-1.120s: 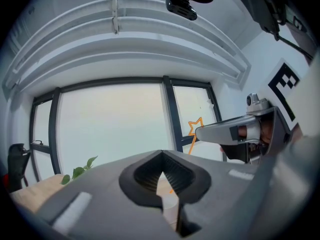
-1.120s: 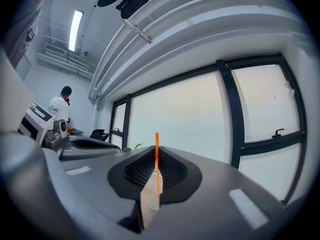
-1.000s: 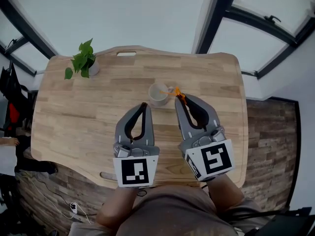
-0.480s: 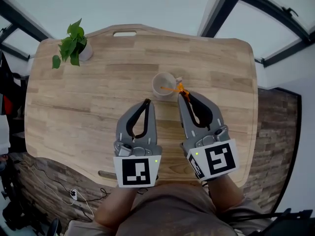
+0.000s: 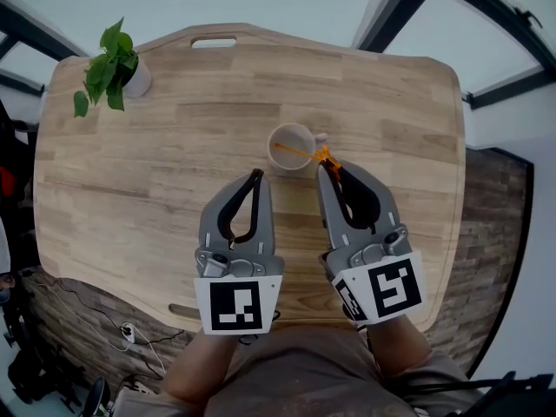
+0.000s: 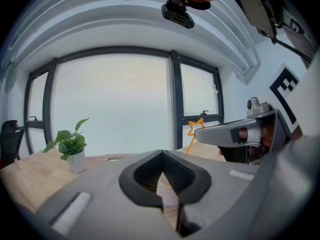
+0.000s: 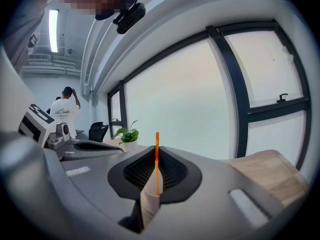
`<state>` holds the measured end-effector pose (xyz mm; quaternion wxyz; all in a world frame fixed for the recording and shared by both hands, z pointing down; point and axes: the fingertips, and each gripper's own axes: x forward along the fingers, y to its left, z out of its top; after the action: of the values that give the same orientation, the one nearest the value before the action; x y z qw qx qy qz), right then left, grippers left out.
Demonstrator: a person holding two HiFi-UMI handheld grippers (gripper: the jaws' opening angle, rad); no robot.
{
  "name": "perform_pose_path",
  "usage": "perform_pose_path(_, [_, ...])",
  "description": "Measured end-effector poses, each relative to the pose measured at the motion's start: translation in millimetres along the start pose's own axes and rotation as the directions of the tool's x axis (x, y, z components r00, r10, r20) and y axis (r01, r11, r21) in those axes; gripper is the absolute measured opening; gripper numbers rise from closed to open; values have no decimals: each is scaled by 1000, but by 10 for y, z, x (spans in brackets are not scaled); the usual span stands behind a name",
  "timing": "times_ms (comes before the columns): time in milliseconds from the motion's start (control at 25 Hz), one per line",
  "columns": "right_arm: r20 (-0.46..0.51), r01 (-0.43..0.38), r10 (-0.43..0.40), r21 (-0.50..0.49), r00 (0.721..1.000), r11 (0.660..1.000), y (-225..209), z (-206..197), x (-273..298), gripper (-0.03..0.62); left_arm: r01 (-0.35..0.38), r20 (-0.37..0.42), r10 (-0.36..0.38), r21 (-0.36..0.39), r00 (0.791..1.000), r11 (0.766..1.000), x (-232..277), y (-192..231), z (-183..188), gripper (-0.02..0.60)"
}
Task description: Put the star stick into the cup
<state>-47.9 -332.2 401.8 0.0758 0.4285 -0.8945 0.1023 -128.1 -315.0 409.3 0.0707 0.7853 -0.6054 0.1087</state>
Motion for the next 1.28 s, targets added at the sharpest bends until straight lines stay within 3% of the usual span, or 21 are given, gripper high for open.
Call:
perform_pose_path(560, [5,-3,3,-16,1000,1000,-36,-3,-12,71,4,-4,-4,1,1000,1000,55,-44,19,0])
perform_pose_path(1280, [155,38,-23,-96,988,995,133,608,-733,54,10,160,-20,66,987,998,-493,-468,744,0])
